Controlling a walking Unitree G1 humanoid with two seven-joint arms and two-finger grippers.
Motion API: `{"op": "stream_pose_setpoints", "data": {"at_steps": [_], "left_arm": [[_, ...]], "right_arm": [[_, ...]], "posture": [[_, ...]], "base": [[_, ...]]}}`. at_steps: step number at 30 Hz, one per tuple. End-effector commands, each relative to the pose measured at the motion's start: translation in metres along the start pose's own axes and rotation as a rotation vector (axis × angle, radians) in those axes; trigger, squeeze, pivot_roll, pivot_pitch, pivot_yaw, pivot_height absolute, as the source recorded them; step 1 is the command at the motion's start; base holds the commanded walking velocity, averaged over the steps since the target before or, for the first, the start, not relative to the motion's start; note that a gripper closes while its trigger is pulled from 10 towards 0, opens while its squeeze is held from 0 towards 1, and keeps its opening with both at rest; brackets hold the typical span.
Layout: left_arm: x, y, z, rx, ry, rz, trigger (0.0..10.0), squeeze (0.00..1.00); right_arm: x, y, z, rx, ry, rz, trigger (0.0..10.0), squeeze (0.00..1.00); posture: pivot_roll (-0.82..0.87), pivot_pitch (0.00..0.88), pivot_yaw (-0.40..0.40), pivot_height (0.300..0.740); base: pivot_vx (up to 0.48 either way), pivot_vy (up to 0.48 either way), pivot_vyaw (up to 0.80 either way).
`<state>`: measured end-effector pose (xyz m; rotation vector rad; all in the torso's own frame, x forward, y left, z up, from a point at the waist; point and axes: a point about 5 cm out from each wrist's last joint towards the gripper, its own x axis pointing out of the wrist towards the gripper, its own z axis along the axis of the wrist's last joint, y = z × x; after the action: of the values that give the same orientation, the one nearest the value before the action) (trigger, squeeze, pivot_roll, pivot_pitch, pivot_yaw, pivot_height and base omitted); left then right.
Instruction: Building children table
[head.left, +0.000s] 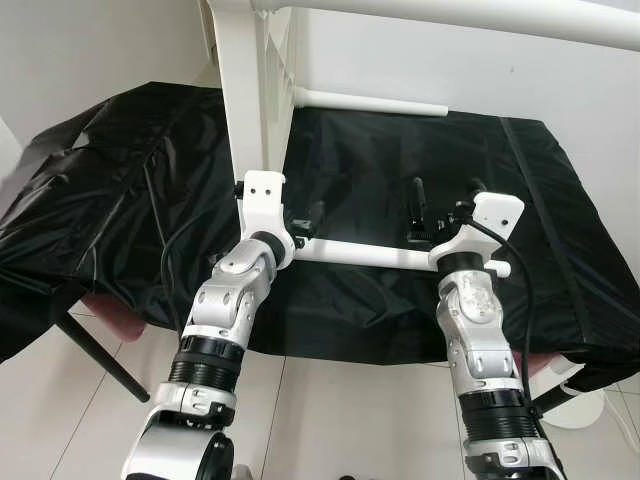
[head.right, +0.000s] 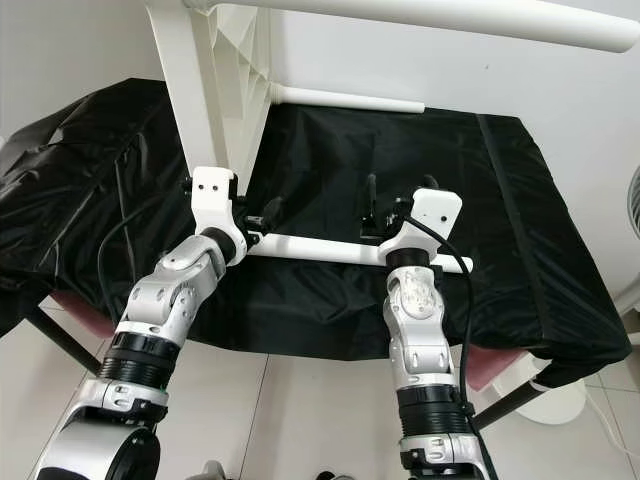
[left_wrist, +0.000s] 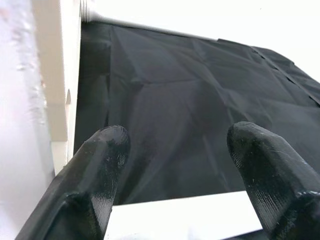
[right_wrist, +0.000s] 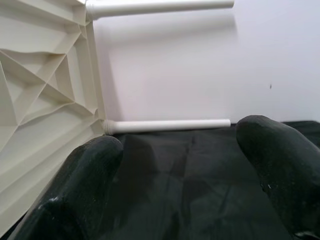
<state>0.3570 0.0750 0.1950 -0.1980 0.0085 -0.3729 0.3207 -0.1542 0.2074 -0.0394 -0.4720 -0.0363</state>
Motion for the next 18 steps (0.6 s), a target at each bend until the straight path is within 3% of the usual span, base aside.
{"op": "stream_pose_setpoints", "data": {"at_steps": [1, 3, 4, 6, 7, 8, 9, 14, 15, 16, 17, 18], "left_arm": [[0.0, -0.007, 0.001, 0.014, -0.027, -0.067, 10.0, 0.0], [0.0, -0.007, 0.001, 0.014, -0.027, -0.067, 10.0, 0.0], [-0.001, -0.014, -0.003, 0.024, -0.025, -0.078, 10.0, 0.0], [-0.001, -0.015, -0.002, 0.033, -0.042, -0.088, 10.0, 0.0], [-0.001, -0.015, -0.001, 0.052, -0.055, -0.096, 10.0, 0.28], [-0.001, -0.015, -0.001, 0.052, -0.055, -0.096, 10.0, 0.28], [-0.001, -0.015, 0.001, 0.094, -0.08, -0.097, 10.0, 1.0], [-0.001, -0.013, 0.008, 0.165, -0.131, -0.076, 10.0, 1.0], [-0.003, -0.013, 0.009, 0.185, -0.15, -0.063, 10.0, 0.05], [-0.004, -0.012, 0.009, 0.194, -0.166, -0.052, 10.0, 0.0], [-0.006, -0.011, 0.007, 0.158, -0.171, -0.045, 10.0, 0.0], [-0.008, -0.009, 0.005, 0.145, -0.172, -0.033, 10.0, 0.0]], "right_arm": [[0.002, -0.001, 0.005, 0.007, -0.035, 0.002, 10.0, 0.0], [0.002, -0.001, 0.005, 0.007, -0.035, 0.002, 10.0, 0.0], [0.002, -0.001, 0.006, 0.025, -0.044, 0.001, 10.0, 0.1], [0.002, -0.001, 0.005, 0.033, -0.042, 0.003, 10.0, 0.1], [0.002, -0.001, 0.005, 0.038, -0.041, 0.003, 10.0, 1.0], [0.002, -0.001, 0.005, 0.038, -0.041, 0.003, 10.0, 1.0], [0.001, -0.001, 0.004, 0.046, -0.04, 0.005, 10.0, 1.0], [-0.007, -0.005, -0.002, 0.036, -0.013, -0.02, 10.0, 1.0], [-0.012, -0.005, -0.008, 0.027, 0.007, -0.022, 10.0, 1.0], [-0.016, -0.005, -0.012, 0.022, 0.022, -0.021, 10.0, 0.94], [-0.023, -0.005, -0.017, 0.021, 0.043, -0.019, 10.0, 0.0], [-0.028, -0.004, -0.021, 0.021, 0.059, -0.016, 10.0, 0.0]], "posture": [[0.05, 0.037, -0.007, 0.74], [0.05, 0.037, -0.007, 0.74], [0.05, 0.037, -0.007, 0.74], [0.05, 0.037, -0.007, 0.74], [0.05, 0.037, -0.007, 0.74], [0.05, 0.037, -0.007, 0.74], [0.06, 0.031, 0.003, 0.74], [0.06, 0.029, 0.001, 0.74], [0.06, 0.026, -0.002, 0.74], [0.06, 0.026, -0.002, 0.74], [0.06, 0.021, -0.012, 0.74], [0.06, 0.021, -0.011, 0.74]], "base": [[0.0, 0.0, 0.0], [0.0, 0.0, 0.0], [0.0, 0.0, 0.0], [0.0, 0.0, 0.0], [0.0, 0.0, 0.0], [0.0, 0.0, 0.0], [0.0, 0.0, 0.0], [0.0, 0.0, 0.0], [0.0, 0.0, 0.0], [0.0, 0.0, 0.0], [0.0, 0.0, 0.0], [0.0, 0.0, 0.0]]}}
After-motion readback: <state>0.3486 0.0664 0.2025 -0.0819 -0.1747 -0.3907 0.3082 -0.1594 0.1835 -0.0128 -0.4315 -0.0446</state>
